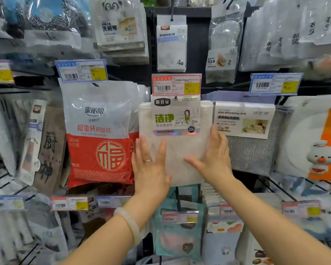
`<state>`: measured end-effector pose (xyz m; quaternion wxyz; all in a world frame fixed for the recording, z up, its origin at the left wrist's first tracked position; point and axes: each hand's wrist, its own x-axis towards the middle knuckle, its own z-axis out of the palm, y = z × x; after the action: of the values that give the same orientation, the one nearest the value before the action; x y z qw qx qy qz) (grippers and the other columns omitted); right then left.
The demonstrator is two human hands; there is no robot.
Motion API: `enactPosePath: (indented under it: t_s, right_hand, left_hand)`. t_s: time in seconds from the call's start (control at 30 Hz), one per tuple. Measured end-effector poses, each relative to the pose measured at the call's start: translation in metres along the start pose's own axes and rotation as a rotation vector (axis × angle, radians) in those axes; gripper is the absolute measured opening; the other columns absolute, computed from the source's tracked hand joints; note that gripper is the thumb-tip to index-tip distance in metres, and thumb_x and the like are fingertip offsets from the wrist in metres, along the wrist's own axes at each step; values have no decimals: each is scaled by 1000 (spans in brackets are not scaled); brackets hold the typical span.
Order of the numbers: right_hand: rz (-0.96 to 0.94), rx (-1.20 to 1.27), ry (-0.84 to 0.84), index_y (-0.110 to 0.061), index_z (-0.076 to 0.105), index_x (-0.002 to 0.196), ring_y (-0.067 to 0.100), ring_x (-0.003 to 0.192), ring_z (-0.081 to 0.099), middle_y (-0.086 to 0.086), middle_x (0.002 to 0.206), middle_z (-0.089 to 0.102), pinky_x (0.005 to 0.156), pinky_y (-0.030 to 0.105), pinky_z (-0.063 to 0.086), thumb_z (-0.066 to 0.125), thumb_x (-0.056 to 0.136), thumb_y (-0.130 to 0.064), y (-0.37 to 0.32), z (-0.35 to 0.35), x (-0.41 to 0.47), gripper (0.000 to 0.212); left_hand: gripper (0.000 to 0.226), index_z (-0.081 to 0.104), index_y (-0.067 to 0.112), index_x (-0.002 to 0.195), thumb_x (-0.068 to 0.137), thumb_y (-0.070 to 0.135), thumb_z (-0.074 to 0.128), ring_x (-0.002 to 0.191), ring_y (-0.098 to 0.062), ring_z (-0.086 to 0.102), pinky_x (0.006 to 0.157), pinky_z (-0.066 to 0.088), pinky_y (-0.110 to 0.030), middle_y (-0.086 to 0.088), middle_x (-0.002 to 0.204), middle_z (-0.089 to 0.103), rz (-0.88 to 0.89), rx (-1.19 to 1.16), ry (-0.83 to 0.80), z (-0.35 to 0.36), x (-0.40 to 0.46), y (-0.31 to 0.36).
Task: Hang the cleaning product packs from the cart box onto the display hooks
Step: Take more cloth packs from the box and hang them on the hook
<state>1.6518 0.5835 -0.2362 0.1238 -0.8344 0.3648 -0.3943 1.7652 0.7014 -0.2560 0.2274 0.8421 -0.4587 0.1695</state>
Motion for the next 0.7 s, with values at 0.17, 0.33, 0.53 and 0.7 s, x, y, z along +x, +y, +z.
enactPosePath:
  t_s: [0.17,0.33,0.53,0.7]
  right_hand:
    - [158,187,-183,-26,-16,149,31,130,44,11,150,34,102,43,41,77,74,-37,16,22,-14,119]
    - [513,314,-388,-13,11,147,25,74,67,14,131,55,67,34,56,54,89,-49,27,22,-17,80]
    - [-99,-114,132,-20,2,150,31,142,12,14,153,11,117,48,17,71,76,-46,10,-1,-12,104]
    - [-483,-484,78,-32,0,148,31,144,-18,10,155,-2,111,56,-6,84,52,-54,1,19,14,130]
  left_hand:
    - [107,-27,39,143,84,48,62,133,-31,-43,115,-7,-53,-10,131,-59,47,75,-148,10,10,2]
    - [100,-16,39,148,84,48,62,140,-28,-33,119,8,-48,-8,146,-45,22,35,-213,21,0,-5]
    - [103,-38,41,130,87,53,55,130,-26,-46,118,-9,-52,-6,132,-58,89,85,-109,7,3,1]
    - [110,-46,39,127,84,61,53,125,-29,-50,108,-19,-54,-6,128,-62,72,193,-82,-6,32,9]
